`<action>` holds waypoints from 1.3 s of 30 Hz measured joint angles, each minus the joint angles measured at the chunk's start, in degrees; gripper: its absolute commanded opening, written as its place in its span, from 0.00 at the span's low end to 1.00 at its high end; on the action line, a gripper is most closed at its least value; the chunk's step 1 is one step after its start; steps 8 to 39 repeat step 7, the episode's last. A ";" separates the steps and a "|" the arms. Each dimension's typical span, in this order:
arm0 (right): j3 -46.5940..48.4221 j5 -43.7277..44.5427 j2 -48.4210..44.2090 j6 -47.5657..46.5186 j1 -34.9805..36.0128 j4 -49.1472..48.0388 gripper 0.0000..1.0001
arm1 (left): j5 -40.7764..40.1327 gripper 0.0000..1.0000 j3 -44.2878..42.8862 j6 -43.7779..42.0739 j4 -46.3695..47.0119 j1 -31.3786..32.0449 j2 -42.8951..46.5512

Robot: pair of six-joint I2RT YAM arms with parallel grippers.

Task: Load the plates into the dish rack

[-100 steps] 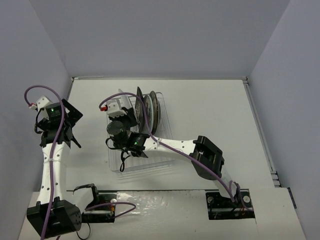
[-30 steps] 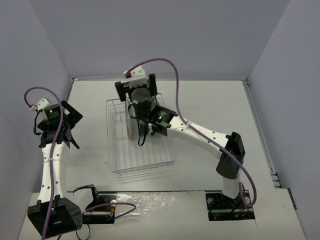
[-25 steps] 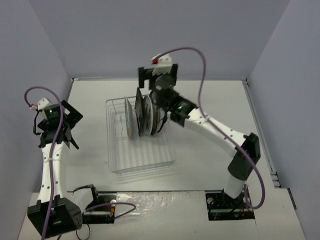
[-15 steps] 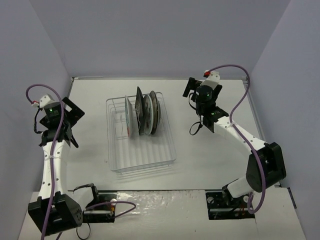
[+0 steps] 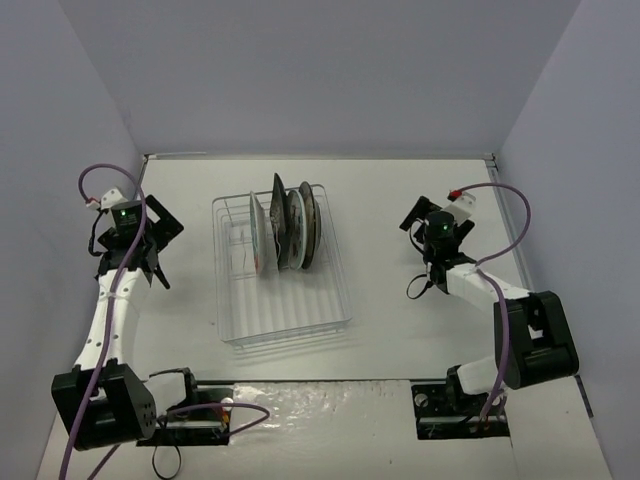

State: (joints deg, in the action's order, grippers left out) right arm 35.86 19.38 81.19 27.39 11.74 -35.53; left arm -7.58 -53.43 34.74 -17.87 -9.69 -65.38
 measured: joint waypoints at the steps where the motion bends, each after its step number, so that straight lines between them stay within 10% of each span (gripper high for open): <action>1: -0.45 0.03 -0.75 -0.04 0.15 -0.87 1.00 | -0.13 0.97 0.00 0.00 0.29 0.60 -0.81; 39: -1.77 2.27 -5.46 -0.50 0.34 -2.22 1.00 | -0.53 0.97 0.00 -0.02 1.96 2.14 -4.20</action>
